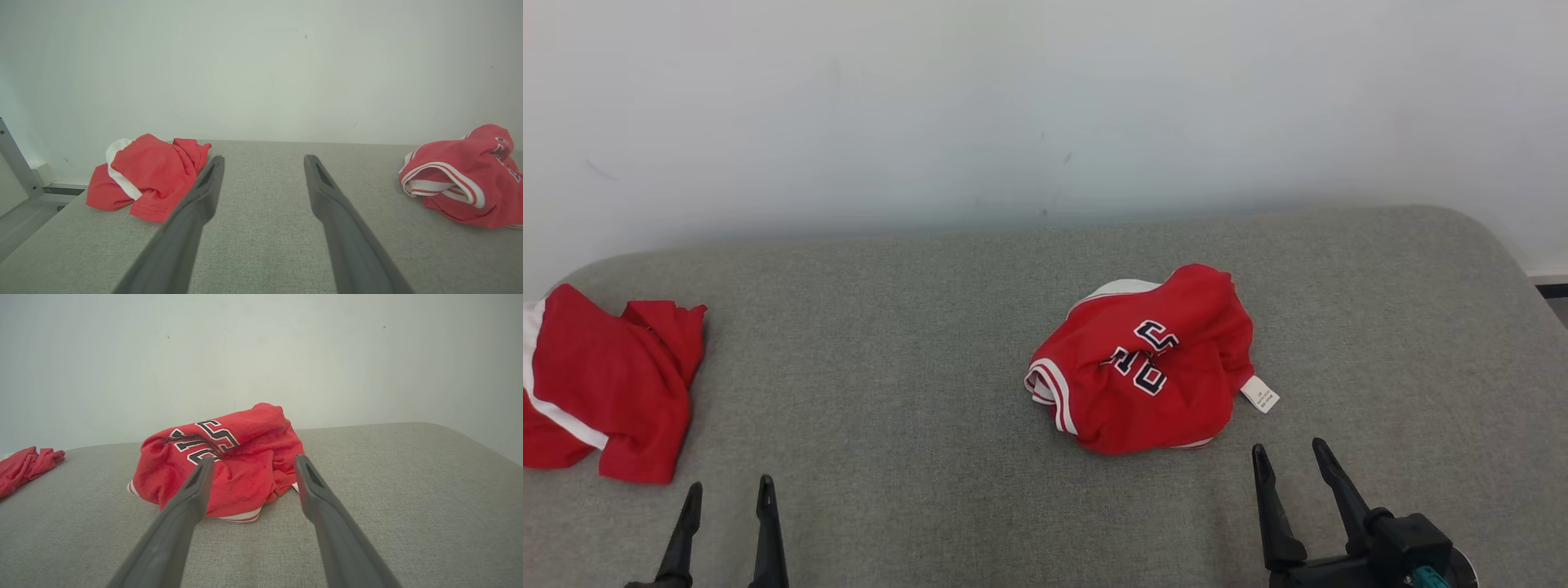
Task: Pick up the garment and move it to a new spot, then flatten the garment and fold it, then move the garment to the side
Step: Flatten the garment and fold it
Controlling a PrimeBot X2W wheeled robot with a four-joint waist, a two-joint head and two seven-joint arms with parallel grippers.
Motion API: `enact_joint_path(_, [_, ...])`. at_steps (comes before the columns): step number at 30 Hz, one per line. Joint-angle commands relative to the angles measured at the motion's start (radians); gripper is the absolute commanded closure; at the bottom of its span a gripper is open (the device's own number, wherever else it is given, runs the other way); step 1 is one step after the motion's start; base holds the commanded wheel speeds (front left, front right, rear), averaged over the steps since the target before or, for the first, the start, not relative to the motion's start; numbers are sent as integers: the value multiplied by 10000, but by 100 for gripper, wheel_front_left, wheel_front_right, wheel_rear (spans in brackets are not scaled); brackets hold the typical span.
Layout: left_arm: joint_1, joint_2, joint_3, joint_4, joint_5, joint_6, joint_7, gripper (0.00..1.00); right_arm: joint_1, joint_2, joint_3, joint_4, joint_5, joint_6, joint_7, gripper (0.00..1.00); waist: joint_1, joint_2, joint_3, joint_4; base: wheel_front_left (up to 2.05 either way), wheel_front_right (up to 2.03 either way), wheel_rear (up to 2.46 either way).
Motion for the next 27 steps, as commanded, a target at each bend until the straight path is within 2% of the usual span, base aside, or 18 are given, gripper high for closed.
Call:
enact_joint_path(1, [-214, -41, -67, 65, -104, -70, -34, 0, -38, 9, 60, 9, 27, -22, -5, 0, 0, 0, 31, -61, 0, 0, 0])
enact_joint_path(11, [-1518, 46, -1608, 849, -231, -140, -34, 0, -295, 9, 264, 32, 109, -22, -5, 0, 0, 0, 419, -949, 0, 0, 0])
enact_joint_path(15, [-2136, 168, -2569, 1349, -579, -145, -34, 0, -390, 11, 324, 16, 148, -22, -5, 0, 0, 0, 677, -1495, 0, 0, 0])
enact_joint_path(20, [-2665, 249, -3277, 1800, -935, -146, -34, 0, -537, 11, 335, -55, 188, -22, -5, 0, 0, 0, 1085, -2025, 0, 0, 0])
enact_joint_path(27, [-3449, 452, -4522, 3175, -1606, -137, -34, 0, -738, 12, 316, -210, 385, -22, -5, 0, 0, 0, 1719, -2764, 0, 0, 0])
